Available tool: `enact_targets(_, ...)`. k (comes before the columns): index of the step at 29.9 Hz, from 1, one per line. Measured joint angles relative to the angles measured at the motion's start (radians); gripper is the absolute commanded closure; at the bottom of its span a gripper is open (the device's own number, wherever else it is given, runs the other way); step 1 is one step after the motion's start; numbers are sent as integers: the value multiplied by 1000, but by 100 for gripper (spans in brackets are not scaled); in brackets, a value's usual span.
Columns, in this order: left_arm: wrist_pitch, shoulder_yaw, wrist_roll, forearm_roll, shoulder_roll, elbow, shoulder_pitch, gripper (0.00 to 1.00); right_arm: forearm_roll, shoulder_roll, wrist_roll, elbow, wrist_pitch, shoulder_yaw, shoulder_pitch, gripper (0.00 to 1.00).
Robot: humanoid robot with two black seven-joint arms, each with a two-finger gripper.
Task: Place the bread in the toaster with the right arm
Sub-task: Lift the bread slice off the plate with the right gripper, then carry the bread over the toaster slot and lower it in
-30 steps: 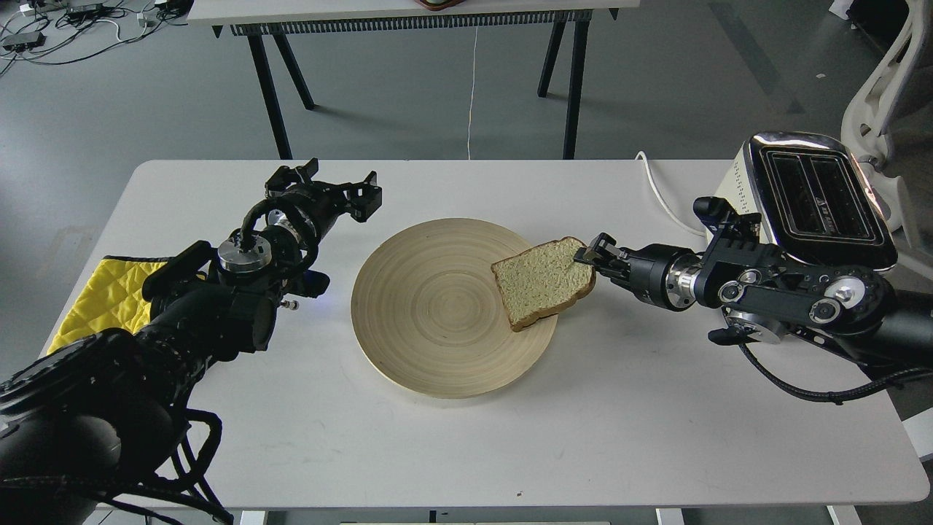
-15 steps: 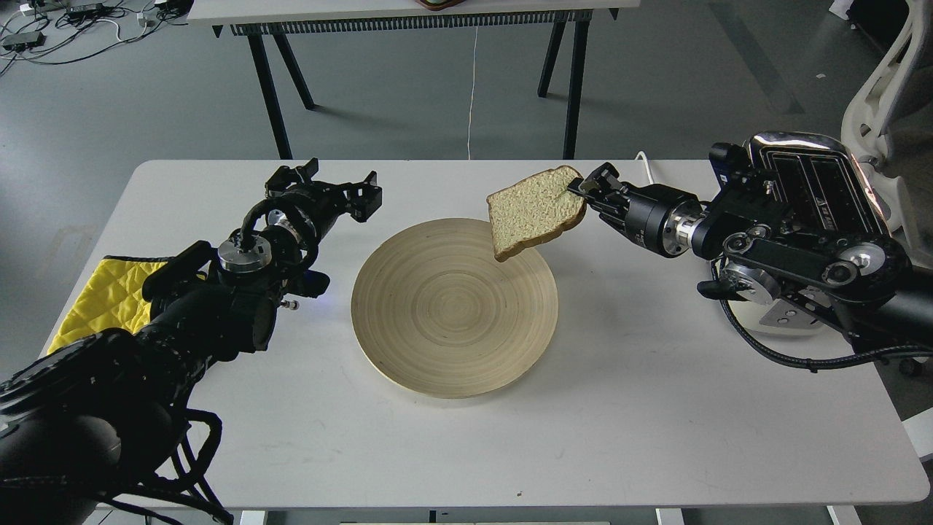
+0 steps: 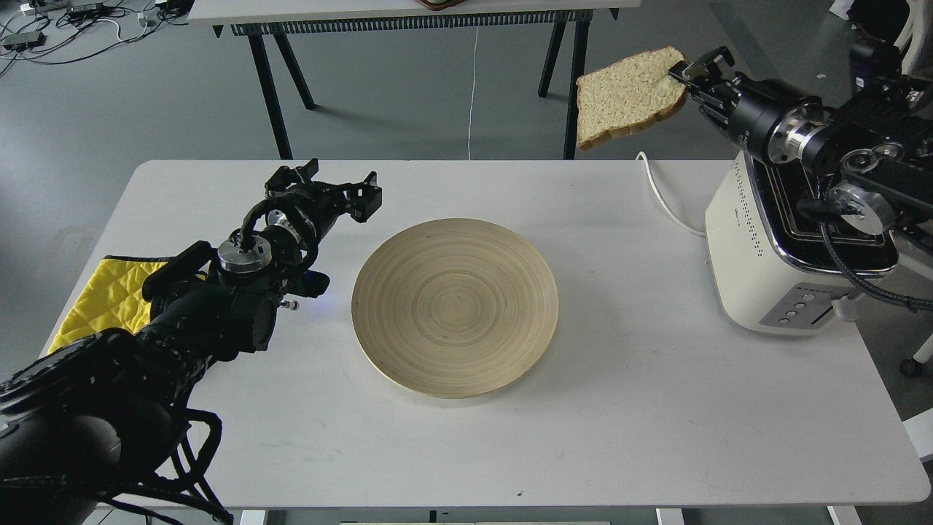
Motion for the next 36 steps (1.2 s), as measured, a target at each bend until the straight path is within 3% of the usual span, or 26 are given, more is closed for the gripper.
enact_targets(17, 0, 0, 0, 0, 0, 0, 0, 0, -251, -424, -37, 171, 20, -30, 47, 99)
enact_targets(27, 0, 0, 0, 0, 0, 0, 0, 0, -344, -539, -47, 174, 43, -106, 44, 99)
enact_targets(36, 0, 0, 0, 0, 0, 0, 0, 0, -347, -552, -44, 192, 69, -114, 31, 99)
